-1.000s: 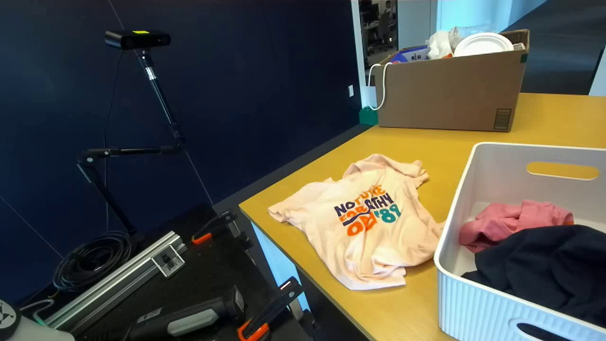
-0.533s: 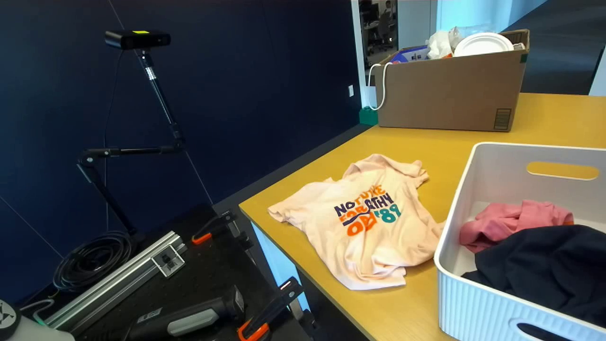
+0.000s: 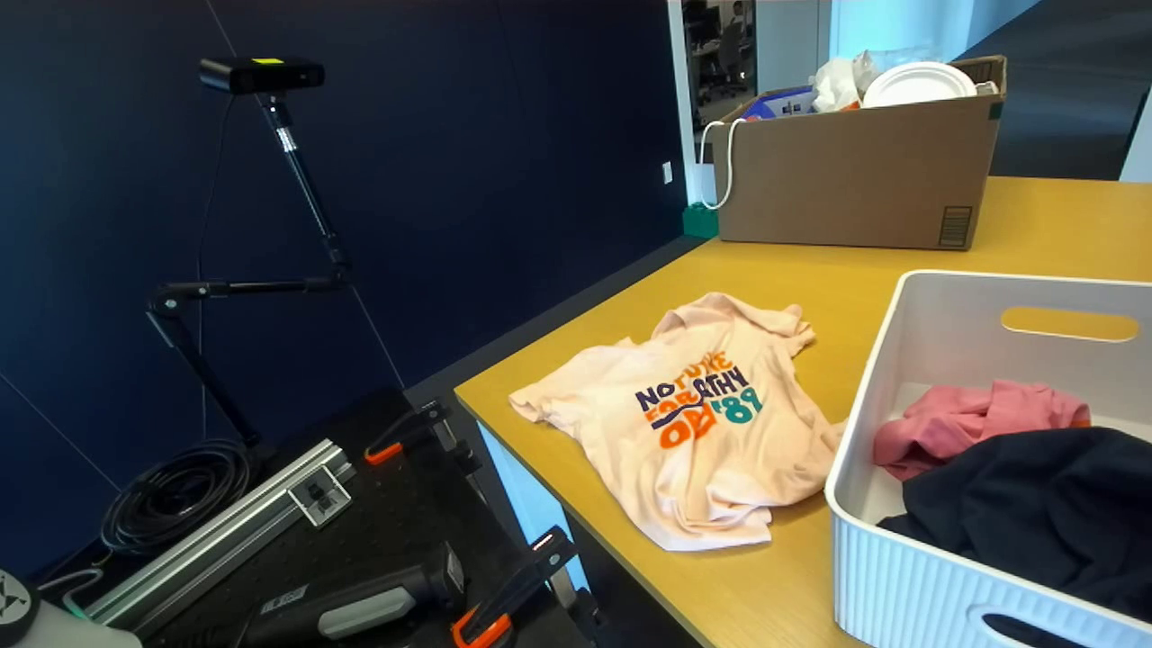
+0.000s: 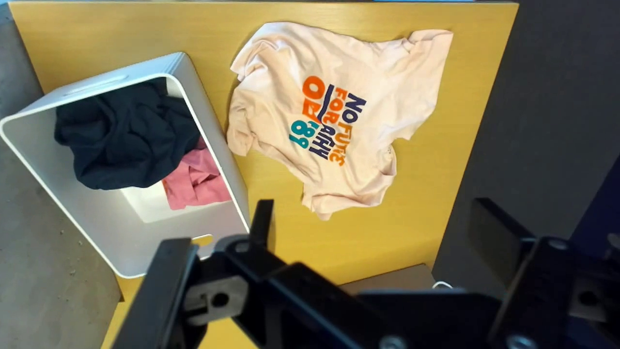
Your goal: Straighten up the pink t-shirt
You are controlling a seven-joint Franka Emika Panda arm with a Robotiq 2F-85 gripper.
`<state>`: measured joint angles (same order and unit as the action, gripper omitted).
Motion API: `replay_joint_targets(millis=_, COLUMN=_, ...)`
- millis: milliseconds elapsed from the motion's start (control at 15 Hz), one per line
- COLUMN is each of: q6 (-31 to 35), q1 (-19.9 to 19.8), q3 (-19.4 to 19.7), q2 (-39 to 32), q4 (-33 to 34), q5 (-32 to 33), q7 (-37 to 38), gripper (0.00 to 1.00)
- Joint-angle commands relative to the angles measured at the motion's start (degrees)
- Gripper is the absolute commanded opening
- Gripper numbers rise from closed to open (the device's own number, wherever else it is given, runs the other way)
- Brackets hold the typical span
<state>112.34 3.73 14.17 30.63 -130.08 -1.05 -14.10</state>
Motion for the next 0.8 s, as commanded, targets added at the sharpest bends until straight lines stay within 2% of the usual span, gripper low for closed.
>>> replay_joint_targets(millis=0, q6=-1.3, q1=3.8, q3=2.5, q2=-15.0, q4=10.0, q5=-0.6, q7=-5.3, gripper=1.0)
replay_joint_targets(millis=267, q6=3.8, q1=3.8, q3=2.3, q2=-30.5, q4=17.7, q5=-1.2, q7=-8.9, gripper=1.0)
replay_joint_targets(millis=333, q6=5.2, q1=-0.2, q3=-1.5, q2=-34.4, q4=19.9, q5=-2.2, q7=-10.3, gripper=1.0)
replay_joint_targets(millis=733, q6=15.0, q1=-6.0, q3=-9.7, q2=-56.2, q4=35.9, q5=-3.3, q7=-13.3, gripper=1.0)
